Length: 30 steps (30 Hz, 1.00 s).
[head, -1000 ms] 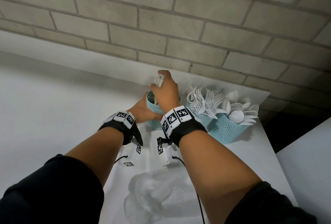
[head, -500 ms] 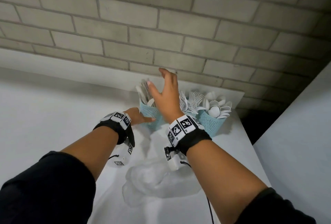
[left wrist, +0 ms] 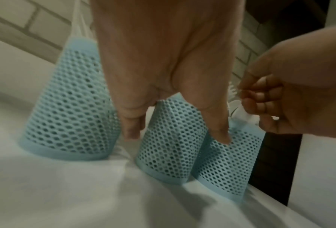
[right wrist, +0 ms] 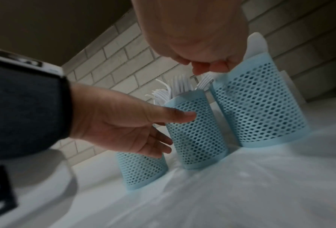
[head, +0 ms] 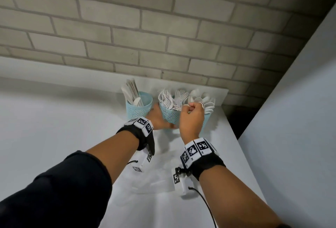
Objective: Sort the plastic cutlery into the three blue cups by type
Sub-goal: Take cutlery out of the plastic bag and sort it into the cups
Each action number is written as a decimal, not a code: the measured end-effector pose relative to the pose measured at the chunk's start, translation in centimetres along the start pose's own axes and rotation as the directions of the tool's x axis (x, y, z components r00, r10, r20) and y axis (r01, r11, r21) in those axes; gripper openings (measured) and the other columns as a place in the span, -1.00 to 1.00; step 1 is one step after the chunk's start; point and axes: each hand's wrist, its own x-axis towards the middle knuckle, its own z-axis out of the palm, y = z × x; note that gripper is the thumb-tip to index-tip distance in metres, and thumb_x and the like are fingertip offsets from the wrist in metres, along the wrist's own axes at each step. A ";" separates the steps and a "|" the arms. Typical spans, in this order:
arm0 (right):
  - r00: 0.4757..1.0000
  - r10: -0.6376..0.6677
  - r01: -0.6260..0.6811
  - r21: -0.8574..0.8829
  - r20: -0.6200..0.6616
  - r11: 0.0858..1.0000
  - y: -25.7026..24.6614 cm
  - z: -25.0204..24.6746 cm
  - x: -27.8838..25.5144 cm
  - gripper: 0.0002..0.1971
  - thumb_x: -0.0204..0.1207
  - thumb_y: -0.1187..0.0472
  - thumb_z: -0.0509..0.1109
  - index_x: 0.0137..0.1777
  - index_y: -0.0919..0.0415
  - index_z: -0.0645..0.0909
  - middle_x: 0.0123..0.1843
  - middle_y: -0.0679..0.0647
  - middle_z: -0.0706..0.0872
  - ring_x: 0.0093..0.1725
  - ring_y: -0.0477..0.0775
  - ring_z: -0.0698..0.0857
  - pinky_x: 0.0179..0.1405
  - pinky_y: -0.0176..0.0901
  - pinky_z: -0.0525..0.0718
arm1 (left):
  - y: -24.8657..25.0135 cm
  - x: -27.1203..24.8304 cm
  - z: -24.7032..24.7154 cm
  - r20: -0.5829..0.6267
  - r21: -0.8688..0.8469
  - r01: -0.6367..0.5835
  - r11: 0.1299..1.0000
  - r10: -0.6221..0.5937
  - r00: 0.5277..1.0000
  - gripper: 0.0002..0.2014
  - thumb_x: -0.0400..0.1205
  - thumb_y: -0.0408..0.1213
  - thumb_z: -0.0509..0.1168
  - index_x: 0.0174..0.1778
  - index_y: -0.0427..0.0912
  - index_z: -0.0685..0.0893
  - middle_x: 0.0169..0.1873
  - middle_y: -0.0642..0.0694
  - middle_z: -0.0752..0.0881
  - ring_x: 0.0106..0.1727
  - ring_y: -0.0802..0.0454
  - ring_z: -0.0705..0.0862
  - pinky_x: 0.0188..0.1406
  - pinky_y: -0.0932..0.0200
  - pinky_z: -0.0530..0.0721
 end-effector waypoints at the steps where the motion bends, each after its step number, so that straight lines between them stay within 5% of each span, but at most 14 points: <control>1: 0.999 0.029 -0.029 -0.016 0.035 0.999 0.4 -0.2 0.2 -0.82 0.57 0.24 0.29 0.09 0.31 0.58 0.03 0.19 0.70 -0.12 0.06 0.60 -0.18 -0.30 0.44 | -0.1 0.6 0.5 -0.045 0.006 0.065 0.998 -0.064 0.997 0.26 0.22 -0.11 0.66 0.62 -0.28 -0.13 0.53 -0.19 0.31 0.57 -0.13 0.29 0.60 0.00 0.20; 4: 0.983 0.054 -0.033 -0.119 0.175 0.992 0.7 -0.3 1.3 -0.74 0.60 0.14 0.27 0.01 0.33 0.67 -0.08 0.21 0.77 -0.12 0.18 0.70 -0.22 -0.19 0.50 | -0.1 1.8 1.7 -0.144 -0.062 0.166 0.984 -0.173 0.974 0.30 0.20 -0.02 0.64 0.62 -0.22 -0.16 0.57 -0.27 0.26 0.58 -0.25 0.28 0.57 -0.16 0.27; 10: 0.959 0.118 -0.049 -0.259 0.256 0.965 0.8 0.5 2.9 -0.52 0.63 -0.06 0.19 -0.03 0.41 0.68 -0.06 0.30 0.75 -0.06 0.30 0.70 -0.24 -0.16 0.45 | -0.1 2.2 2.2 -0.268 -0.208 0.002 0.978 -0.059 0.962 0.00 0.24 -0.18 0.65 0.50 -0.21 0.19 0.35 -0.12 0.53 0.39 -0.09 0.52 0.43 0.07 0.41; 14: 0.960 0.143 -0.102 -0.174 0.240 0.979 0.2 0.5 2.3 -0.62 0.63 0.02 0.24 0.02 0.40 0.63 -0.06 0.22 0.74 -0.07 0.20 0.70 -0.21 -0.19 0.46 | -1.2 1.8 1.7 -0.141 -0.264 -0.023 0.964 -0.015 0.990 -0.01 0.04 -0.05 0.63 0.42 -0.11 0.39 0.26 0.06 0.63 0.30 0.05 0.61 0.40 0.04 0.52; 18: 0.957 0.034 -0.008 -0.093 0.287 0.996 -0.8 0.0 1.4 -0.91 0.62 0.22 0.27 -0.07 0.19 0.58 -0.06 0.10 0.71 -0.07 0.08 0.65 -0.11 -0.15 0.54 | -1.9 0.8 0.6 -0.022 -0.301 -0.105 0.948 0.103 0.994 -0.27 0.16 -0.40 0.65 0.23 -0.01 0.53 0.18 0.06 0.68 0.25 0.07 0.63 0.38 0.06 0.53; 22: 0.895 -0.147 0.239 -0.177 0.421 0.955 -1.3 -0.6 1.9 -0.83 0.64 0.22 0.23 -0.10 0.23 0.63 -0.15 0.11 0.72 -0.18 0.08 0.63 -0.11 -0.06 0.60 | -1.4 -0.3 -0.5 0.041 -0.292 -0.154 0.944 0.174 0.984 -0.31 0.26 -0.56 0.58 0.22 -0.03 0.48 0.14 0.07 0.59 0.20 0.14 0.54 0.23 0.37 0.42; 27: 0.898 -0.190 0.339 -0.350 0.396 0.873 -0.9 -1.3 2.1 -0.80 0.64 0.11 0.24 -0.01 0.24 0.58 -0.05 0.19 0.72 -0.06 0.20 0.67 -0.14 -0.02 0.59 | -1.3 -0.7 -0.4 0.027 -0.303 -0.156 0.940 0.172 0.985 -0.29 0.26 -0.55 0.59 0.24 -0.04 0.46 0.12 0.08 0.59 0.21 0.13 0.52 0.27 0.31 0.39; 30: 0.925 -0.171 0.273 -0.280 0.339 0.920 -1.1 -1.7 2.3 -0.82 0.60 0.18 0.31 0.14 0.20 0.51 -0.06 0.13 0.72 -0.08 0.15 0.68 -0.15 -0.09 0.60 | -1.4 -0.7 -0.3 0.040 -0.304 -0.143 0.942 0.163 0.986 -0.22 0.25 -0.50 0.61 0.37 -0.10 0.45 0.24 0.03 0.58 0.32 0.05 0.51 0.42 0.18 0.38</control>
